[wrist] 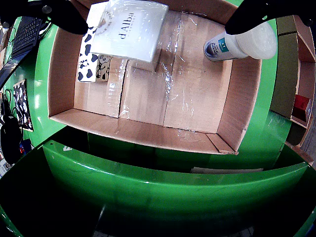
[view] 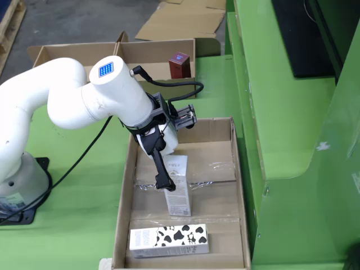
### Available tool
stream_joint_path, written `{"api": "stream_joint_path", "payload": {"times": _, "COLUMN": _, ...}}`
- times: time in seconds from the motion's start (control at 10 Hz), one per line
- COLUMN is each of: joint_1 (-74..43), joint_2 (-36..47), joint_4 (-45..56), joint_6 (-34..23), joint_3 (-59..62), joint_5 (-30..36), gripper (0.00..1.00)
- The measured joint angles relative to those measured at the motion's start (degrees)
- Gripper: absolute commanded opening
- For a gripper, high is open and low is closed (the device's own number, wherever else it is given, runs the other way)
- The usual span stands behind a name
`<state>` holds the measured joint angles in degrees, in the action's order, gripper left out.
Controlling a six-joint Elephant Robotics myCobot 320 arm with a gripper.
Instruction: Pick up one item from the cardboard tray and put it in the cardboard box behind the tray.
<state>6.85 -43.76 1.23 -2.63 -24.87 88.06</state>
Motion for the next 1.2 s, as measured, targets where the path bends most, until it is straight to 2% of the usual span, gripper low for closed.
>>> {"api": "stream_joint_path", "payload": {"times": 0.9, "joint_1": 0.0, "joint_2": 0.0, "joint_4": 0.0, "joint_6": 0.0, "joint_3": 0.0, "joint_5": 0.0, "gripper": 0.00}}
{"api": "stream_joint_path", "payload": {"times": 1.2, "joint_1": -0.1, "joint_2": 0.0, "joint_4": 0.0, "joint_6": 0.0, "joint_3": 0.0, "joint_5": -0.2, "gripper": 0.00}}
